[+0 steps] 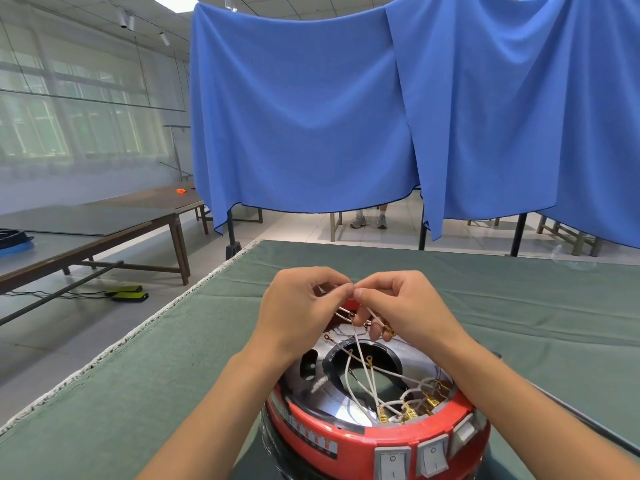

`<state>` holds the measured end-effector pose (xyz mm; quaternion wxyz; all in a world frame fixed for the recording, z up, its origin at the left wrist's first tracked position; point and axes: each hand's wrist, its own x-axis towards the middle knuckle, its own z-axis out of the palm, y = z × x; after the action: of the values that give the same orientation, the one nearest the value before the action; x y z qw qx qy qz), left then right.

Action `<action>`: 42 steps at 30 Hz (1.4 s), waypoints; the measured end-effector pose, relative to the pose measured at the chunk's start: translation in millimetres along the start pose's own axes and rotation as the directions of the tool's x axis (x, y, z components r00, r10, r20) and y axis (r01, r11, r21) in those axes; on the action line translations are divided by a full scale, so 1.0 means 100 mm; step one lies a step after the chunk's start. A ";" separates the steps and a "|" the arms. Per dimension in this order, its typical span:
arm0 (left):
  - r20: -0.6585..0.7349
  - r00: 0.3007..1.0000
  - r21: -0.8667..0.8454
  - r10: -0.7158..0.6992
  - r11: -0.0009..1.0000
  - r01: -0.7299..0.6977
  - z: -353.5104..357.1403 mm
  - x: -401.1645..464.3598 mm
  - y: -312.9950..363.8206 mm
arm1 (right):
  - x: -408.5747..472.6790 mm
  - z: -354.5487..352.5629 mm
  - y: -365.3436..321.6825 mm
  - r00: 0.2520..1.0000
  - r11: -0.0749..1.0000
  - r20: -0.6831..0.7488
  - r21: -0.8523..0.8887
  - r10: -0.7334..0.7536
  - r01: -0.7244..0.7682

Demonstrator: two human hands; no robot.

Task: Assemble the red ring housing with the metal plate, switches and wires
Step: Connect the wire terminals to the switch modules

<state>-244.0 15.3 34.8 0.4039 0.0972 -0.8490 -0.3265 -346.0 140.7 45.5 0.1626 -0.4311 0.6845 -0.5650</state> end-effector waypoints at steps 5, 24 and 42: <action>-0.006 0.999 -0.050 -0.050 0.998 0.050 -0.01 -0.01 0.04 | 0.00 0.00 0.00 1.000 1.000 -0.013 0.010 0.015 -0.015; -0.013 0.878 0.326 -0.478 0.828 0.456 -0.09 0.05 -0.16 | 0.07 0.33 -0.27 0.982 0.675 -0.190 -0.725 -0.001 -0.140; 0.088 0.879 0.273 -0.468 0.860 0.430 -0.05 0.05 -0.24 | 0.24 0.55 -0.02 0.987 0.422 -0.125 -0.904 -0.099 -0.072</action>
<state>-246.0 -7.8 25.1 0.2358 0.3168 -0.8645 -0.3108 -319.6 87.0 37.0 -0.1541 -0.4097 0.8878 -0.1420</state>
